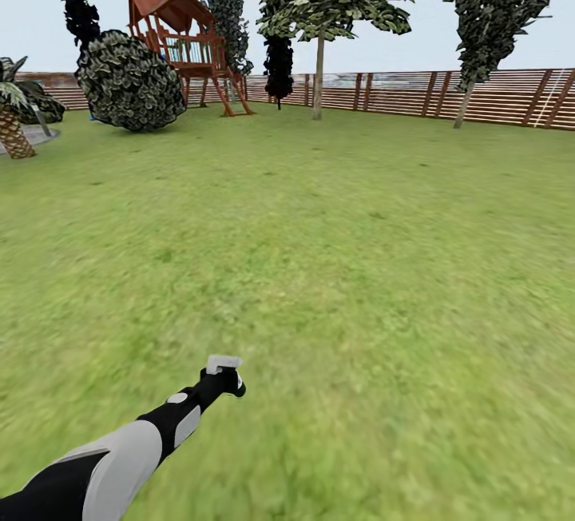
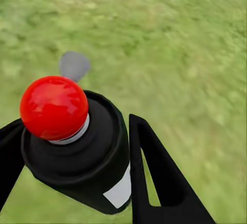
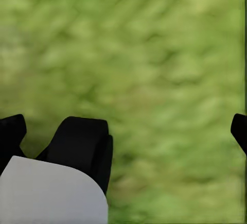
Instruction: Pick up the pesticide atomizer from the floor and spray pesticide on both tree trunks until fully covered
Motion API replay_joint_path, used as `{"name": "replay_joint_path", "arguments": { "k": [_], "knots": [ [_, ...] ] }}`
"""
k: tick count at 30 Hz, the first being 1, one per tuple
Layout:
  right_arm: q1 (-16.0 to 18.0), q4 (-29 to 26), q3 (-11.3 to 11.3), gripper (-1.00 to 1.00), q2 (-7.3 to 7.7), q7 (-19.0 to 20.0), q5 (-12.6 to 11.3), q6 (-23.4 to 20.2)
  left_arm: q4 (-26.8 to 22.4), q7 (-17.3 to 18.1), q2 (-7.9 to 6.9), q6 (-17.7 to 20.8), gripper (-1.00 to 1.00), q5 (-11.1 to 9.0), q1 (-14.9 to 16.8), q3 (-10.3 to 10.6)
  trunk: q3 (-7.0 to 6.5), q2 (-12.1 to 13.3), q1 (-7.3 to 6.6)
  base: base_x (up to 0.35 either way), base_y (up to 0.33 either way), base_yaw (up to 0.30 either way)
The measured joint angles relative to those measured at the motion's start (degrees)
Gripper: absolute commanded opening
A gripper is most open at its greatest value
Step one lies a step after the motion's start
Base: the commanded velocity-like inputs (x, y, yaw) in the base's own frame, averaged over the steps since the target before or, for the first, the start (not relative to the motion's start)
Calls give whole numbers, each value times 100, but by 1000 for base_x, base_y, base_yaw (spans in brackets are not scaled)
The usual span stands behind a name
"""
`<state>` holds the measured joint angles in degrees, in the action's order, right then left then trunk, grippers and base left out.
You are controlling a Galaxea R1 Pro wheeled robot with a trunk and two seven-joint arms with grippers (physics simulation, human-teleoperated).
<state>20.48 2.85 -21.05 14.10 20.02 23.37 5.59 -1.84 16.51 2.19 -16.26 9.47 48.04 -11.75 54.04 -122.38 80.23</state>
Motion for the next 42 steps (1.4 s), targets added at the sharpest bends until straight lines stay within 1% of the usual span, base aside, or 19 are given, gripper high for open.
{"name": "replay_joint_path", "arguments": {
  "k": [42],
  "knots": [
    [0, 0, 0, 100, 0, 0, 0, 0, -2, 0, 0, 0, -100, 0, 0, 6, 0, 0, 0, 350, 0, 0]
  ]
}}
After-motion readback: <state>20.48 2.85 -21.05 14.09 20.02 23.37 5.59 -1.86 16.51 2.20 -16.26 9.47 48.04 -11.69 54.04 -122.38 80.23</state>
